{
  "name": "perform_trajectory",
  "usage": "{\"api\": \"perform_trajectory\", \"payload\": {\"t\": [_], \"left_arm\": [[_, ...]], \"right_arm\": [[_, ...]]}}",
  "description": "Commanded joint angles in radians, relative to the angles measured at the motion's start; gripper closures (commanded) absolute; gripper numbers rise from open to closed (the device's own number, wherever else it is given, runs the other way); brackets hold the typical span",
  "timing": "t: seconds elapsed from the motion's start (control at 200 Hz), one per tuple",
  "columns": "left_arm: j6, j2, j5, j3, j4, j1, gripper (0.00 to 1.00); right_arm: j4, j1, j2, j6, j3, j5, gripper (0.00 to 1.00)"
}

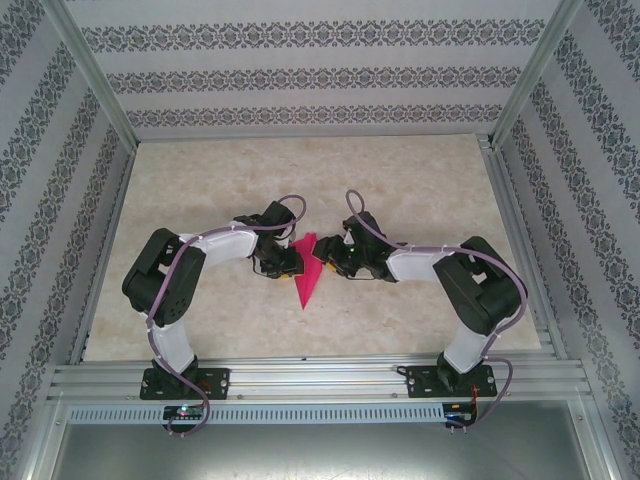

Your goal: Fold a paper plane with a square sheet of paper (pick it up from the middle)

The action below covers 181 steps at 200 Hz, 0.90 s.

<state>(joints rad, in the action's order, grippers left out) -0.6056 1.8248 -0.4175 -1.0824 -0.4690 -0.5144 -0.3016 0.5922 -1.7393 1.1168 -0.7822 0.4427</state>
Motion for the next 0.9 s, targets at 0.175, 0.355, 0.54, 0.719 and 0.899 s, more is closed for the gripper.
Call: {"api": "perform_trajectory", "payload": {"t": [0.175,0.355,0.54,0.719,0.899], "left_arm": [[0.007,0.037,-0.052,0.007,0.02,-0.005,0.7],[0.0,0.031,-0.05,0.019,0.03,-0.004,0.71],[-0.003,0.022,-0.044,0.028,0.033,-0.005,0.72],[-0.01,0.011,-0.044,0.038,0.04,-0.004,0.72],[-0.022,-0.004,-0.043,0.049,0.055,-0.004,0.72]], "right_arm": [[-0.079,0.021,-0.07,-0.03,-0.039,0.072,0.49],[-0.069,0.034,-0.079,-0.053,-0.047,0.078,0.5],[-0.046,0.039,-0.108,-0.079,-0.068,0.059,0.57],[-0.038,0.046,-0.142,-0.104,-0.106,0.07,0.65],[0.0,0.05,-0.168,-0.129,-0.143,0.076,0.74]]}}
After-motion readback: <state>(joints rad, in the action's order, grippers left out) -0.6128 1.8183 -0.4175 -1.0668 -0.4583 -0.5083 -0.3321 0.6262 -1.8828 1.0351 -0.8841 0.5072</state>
